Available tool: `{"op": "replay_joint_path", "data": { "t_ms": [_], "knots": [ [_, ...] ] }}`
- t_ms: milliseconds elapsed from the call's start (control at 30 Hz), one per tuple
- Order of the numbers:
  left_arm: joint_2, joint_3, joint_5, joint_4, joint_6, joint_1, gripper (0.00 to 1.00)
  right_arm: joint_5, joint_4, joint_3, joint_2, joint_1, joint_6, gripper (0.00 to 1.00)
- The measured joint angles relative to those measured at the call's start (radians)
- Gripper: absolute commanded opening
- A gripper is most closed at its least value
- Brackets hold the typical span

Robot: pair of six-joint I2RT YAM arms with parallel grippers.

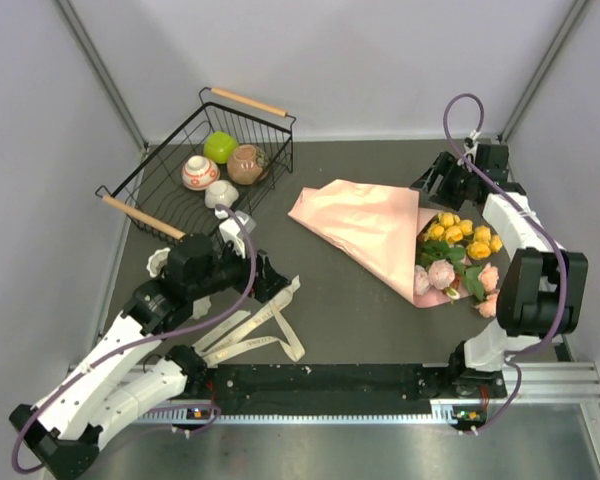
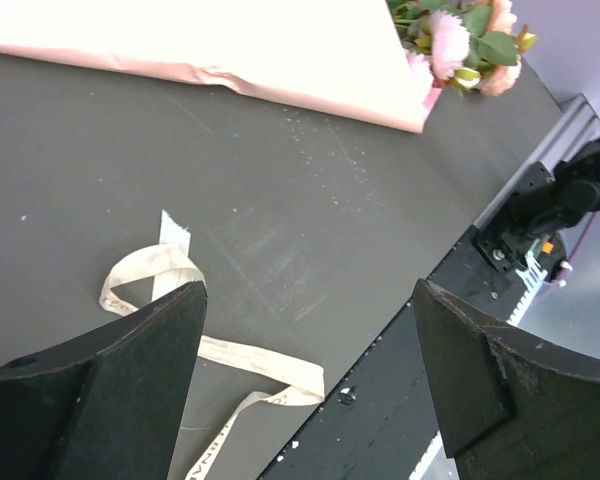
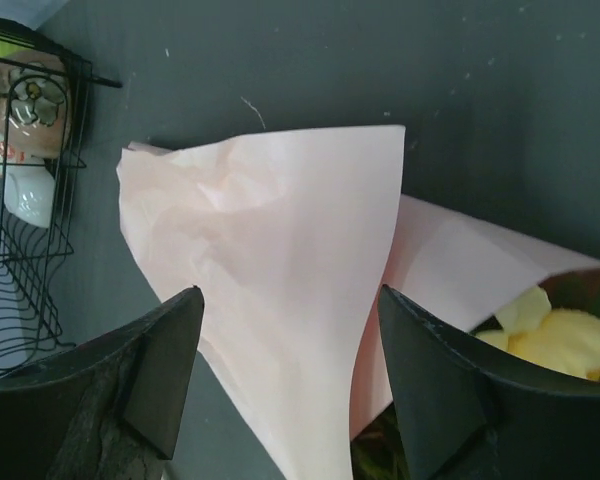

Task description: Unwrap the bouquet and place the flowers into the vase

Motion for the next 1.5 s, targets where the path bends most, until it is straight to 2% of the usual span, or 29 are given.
{"op": "replay_joint_path", "data": {
  "t_ms": [200,467,533,667,900,933,967,1067,1333,1500],
  "knots": [
    [-0.053,0.003,0.083,0.006,-0.001,0.0,0.89,-0.046,0.025,0.095,0.167,-0.002,0.003,0.75],
    [-0.133,0.003,0.182,0.007,-0.006,0.0,0.9,-0.08,0.05,0.151,0.274,-0.002,-0.012,0.79],
    [-0.144,0.003,0.201,0.005,-0.003,0.0,0.9,-0.117,0.075,0.15,0.301,-0.002,-0.006,0.78],
    [-0.141,0.026,0.221,-0.021,0.013,0.0,0.9,-0.163,0.106,0.148,0.346,0.003,0.008,0.7],
    [-0.141,0.087,0.236,-0.059,0.033,0.0,0.9,-0.217,0.18,0.1,0.336,0.01,0.056,0.66],
    [-0.141,0.09,0.239,-0.063,0.033,0.0,0.9,-0.228,0.187,0.086,0.329,0.013,0.065,0.67],
    [-0.141,0.093,0.242,-0.067,0.031,0.0,0.9,-0.233,0.188,0.074,0.322,0.016,0.071,0.72],
    [-0.14,0.108,0.255,-0.085,0.024,0.0,0.9,-0.177,0.151,0.056,0.283,0.034,0.058,0.79],
    [-0.15,0.14,0.282,-0.118,-0.036,0.0,0.9,-0.086,0.1,0.06,0.186,-0.039,0.023,0.82],
    [-0.129,0.097,0.316,-0.084,-0.102,0.0,0.82,-0.094,0.093,0.061,0.206,-0.052,0.018,0.82]
  ]
}}
